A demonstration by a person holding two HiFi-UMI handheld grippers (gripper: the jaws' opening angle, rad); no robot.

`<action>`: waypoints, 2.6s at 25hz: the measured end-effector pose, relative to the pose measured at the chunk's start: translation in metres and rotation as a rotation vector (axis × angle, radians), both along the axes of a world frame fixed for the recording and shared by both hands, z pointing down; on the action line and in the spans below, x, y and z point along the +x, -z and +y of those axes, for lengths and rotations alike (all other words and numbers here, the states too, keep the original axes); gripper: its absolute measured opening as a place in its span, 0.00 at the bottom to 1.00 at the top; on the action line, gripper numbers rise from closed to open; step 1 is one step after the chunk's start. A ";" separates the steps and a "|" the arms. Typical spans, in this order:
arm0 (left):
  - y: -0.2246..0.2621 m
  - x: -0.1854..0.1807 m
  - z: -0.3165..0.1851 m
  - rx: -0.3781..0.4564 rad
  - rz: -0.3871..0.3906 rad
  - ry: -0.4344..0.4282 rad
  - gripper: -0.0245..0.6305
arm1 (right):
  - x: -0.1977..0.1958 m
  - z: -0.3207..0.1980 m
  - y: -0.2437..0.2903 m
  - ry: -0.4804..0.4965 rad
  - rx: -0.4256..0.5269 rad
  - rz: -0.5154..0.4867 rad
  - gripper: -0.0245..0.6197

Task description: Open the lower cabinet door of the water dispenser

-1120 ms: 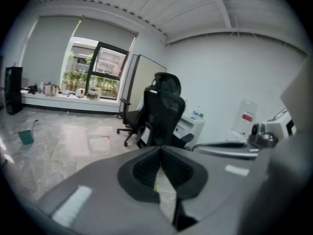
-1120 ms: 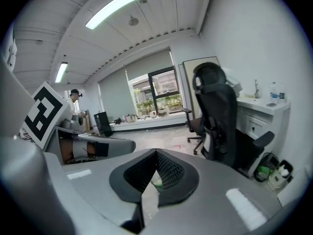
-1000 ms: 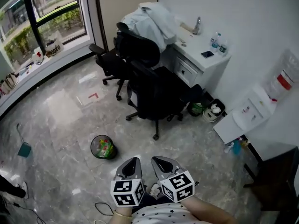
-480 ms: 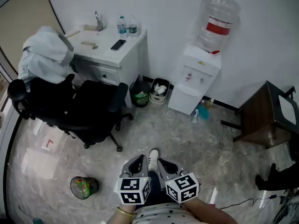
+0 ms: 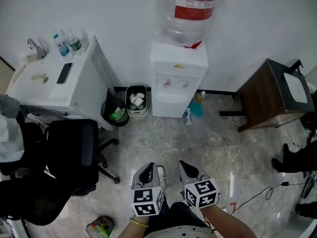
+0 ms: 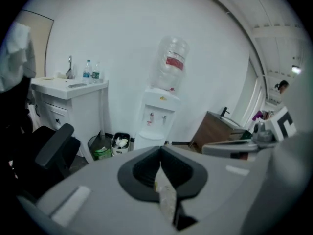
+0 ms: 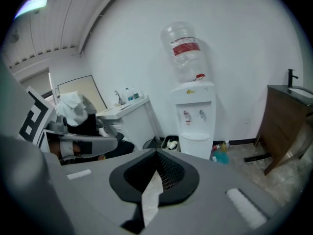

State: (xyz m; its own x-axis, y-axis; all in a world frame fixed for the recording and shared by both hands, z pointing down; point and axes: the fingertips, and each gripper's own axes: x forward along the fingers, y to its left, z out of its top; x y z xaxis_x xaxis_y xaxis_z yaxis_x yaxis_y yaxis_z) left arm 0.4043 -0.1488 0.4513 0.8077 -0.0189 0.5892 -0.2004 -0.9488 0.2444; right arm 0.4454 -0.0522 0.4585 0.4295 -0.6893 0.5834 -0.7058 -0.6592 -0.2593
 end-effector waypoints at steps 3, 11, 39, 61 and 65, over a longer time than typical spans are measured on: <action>-0.043 0.063 -0.012 -0.028 -0.073 -0.048 0.05 | 0.074 -0.008 -0.030 -0.074 -0.035 -0.009 0.03; -0.157 0.169 -0.025 -0.070 -0.198 -0.123 0.05 | 0.221 -0.005 -0.147 -0.206 -0.102 -0.073 0.03; -0.436 0.279 -0.023 -0.193 -0.302 -0.112 0.05 | 0.445 -0.026 -0.451 0.027 -0.221 0.056 0.50; -0.430 0.171 -0.054 -0.208 -0.279 -0.041 0.05 | 0.172 -0.082 -0.442 0.098 -0.160 -0.154 0.20; -0.433 0.147 -0.080 -0.120 -0.293 -0.004 0.05 | 0.143 -0.120 -0.441 0.094 -0.132 -0.189 0.08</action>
State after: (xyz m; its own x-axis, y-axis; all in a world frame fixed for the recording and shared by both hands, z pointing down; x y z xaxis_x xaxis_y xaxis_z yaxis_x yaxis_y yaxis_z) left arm 0.5518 -0.2288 0.8842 0.6030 0.0676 0.7949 -0.2749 -0.9178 0.2866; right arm 0.5888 -0.1718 0.8999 0.2417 -0.6335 0.7350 -0.7125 -0.6301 -0.3088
